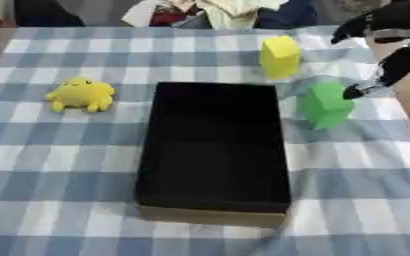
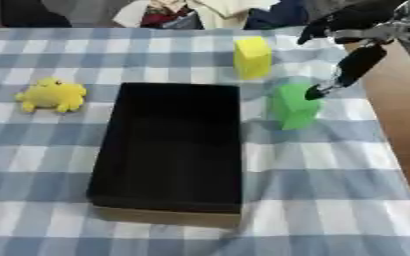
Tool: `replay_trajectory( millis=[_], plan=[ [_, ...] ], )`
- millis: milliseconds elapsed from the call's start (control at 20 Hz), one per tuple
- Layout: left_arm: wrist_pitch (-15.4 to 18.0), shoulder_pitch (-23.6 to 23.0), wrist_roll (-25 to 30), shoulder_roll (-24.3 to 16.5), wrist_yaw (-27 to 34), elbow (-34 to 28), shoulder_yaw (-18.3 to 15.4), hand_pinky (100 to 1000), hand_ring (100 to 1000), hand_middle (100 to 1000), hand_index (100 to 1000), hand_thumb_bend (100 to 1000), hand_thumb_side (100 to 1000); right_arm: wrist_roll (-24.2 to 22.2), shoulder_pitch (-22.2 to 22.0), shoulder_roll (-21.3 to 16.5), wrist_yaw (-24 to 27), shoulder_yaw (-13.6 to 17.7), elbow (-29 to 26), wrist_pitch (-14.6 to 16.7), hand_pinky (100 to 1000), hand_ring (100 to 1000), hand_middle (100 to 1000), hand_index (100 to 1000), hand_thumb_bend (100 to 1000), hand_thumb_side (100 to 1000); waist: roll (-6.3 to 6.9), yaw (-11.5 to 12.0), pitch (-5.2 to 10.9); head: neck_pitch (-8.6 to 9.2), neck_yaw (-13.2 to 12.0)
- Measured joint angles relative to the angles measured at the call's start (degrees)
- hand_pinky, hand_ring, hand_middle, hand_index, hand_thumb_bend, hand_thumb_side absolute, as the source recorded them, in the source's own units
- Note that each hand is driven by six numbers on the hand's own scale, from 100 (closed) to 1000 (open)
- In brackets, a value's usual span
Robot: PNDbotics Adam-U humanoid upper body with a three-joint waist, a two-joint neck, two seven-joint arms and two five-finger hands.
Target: Pick up objects on the table and place them in the box.
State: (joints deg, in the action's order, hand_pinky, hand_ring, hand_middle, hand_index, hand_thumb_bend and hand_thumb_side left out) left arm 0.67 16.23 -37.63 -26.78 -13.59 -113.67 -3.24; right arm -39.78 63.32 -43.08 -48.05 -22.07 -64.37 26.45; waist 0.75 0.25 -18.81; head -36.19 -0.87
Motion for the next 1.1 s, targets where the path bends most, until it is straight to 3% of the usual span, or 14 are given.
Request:
replay_trajectory(
  millis=[500, 1100],
  plan=[
    [-0.1, 0.0, 0.1, 0.0, 0.0, 0.0, 0.0, 581, 668, 672, 834, 100, 919, 1.1, -0.3, 0.0, 0.8, -2.0, -0.8, 1.1, 1000, 997, 958, 1000, 644, 802, -0.01, 0.2, 0.0, 0.01, 0.1],
    [-0.1, 0.0, 0.1, 0.0, 0.0, 0.0, 0.0, 579, 668, 672, 835, 100, 912, 2.2, -0.1, 1.5, -2.1, -3.0, 3.9, 2.2, 1000, 996, 954, 1000, 654, 801, 0.19, 0.6, -0.27, 0.02, 0.4]
  ],
)
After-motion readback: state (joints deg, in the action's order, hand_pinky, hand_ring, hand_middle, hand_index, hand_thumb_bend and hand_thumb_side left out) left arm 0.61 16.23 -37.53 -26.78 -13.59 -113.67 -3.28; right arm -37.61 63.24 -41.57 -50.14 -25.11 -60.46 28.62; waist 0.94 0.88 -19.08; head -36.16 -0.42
